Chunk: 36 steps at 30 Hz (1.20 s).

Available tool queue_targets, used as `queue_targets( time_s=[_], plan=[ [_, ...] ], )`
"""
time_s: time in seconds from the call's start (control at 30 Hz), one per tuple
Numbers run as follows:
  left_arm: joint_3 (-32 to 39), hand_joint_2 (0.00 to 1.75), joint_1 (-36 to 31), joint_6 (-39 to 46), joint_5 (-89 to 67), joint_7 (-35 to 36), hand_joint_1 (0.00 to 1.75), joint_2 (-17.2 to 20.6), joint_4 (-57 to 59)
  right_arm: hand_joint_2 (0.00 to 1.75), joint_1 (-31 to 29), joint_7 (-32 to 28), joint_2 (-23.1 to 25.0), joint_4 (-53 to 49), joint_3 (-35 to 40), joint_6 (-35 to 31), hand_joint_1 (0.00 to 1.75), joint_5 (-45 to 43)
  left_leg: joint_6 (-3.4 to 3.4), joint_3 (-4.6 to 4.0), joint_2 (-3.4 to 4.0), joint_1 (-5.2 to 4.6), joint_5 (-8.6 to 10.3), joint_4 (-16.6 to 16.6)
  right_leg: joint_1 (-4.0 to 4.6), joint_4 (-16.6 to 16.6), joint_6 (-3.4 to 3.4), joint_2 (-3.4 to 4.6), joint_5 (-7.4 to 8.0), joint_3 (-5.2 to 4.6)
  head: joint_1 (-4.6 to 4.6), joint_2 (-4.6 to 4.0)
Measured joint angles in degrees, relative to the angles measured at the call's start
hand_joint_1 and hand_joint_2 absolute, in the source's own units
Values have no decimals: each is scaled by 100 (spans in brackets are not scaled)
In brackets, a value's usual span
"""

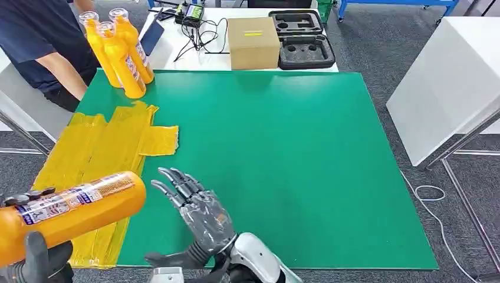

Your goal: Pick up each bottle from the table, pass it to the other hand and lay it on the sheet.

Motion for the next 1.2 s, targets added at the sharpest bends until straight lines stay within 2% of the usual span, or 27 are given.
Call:
queue_targets(
  time_s=[0.1, 0.17, 0.3, 0.47, 0.63, 0.7, 0.8, 0.9, 1.0, 1.2],
  plan=[
    [76, 175, 21, -2, -235, -103, 175, -55, 0, 0, 104, -7, -101, -272, -180, -15, 0, 191, 0, 5, 2, 0, 1, 0, 0, 0, 1, 1, 2, 0, -2, 0],
    [107, 175, 21, 289, -833, -346, 175, -94, -29, 0, 296, 4, -188, -497, -318, -79, 0, 405, 1, 5, -2, 0, 2, 0, 0, 0, 1, -2, 2, 4, 0, 0],
    [214, 175, -109, 1660, -2818, -791, 175, -105, -129, 0, 809, 124, -376, -1147, -733, -378, 0, 811, 1, 2, -5, 0, 2, 0, 0, 0, 1, -4, 1, 3, -2, 0],
    [247, 175, -723, 3312, -5241, -680, 175, 37, 112, 0, 1312, 72, -494, -1864, -1440, -367, 0, 894, 2, 4, -10, -3, 2, 0, -2, -1, 1, -10, 1, 6, -2, 0],
    [179, 175, -1246, 3966, -6034, -518, 175, 278, 612, 0, 1556, -20, -551, -2191, -1784, -413, 0, 870, 3, 14, 0, -2, 4, 0, -2, -1, 2, -5, 5, 8, -2, 0],
    [94, 175, -1491, 4363, -6688, -336, 175, 400, 897, 0, 1567, -123, -564, -2239, -1847, -536, 0, 701, 5, 17, -6, -2, 8, 1, -1, -1, 2, -11, 5, 9, -2, 0],
    [-208, 175, -2219, 4907, -7743, 158, 175, 638, 1818, 0, 1560, -542, -575, -2375, -2040, -947, 0, 4, 17, 14, -24, -2, 20, 1, -1, 0, 3, -36, 6, 21, 0, 0],
    [-507, 175, -2781, 5214, -8240, 426, 175, 815, 2693, 0, 1560, -758, -584, -2479, -2314, -984, 0, -639, 17, 17, -12, -3, 21, 1, -2, 1, 7, -27, 14, 20, -2, 0],
    [-769, 175, -3224, 5392, -8577, 612, 175, 892, 3515, 0, 1565, -1064, -649, -2479, -2542, -975, 0, -944, 18, 16, -12, -6, 22, 2, -4, 0, 11, -28, 16, 22, 0, 0],
    [-949, 175, -3676, 5412, -9332, 776, 175, 911, 4435, 0, 1567, -1398, -798, -2468, -2761, -1003, 0, -1254, 18, 11, -11, -7, 21, 4, -4, 0, 13, -26, 16, 14, -4, 0]
  ],
)
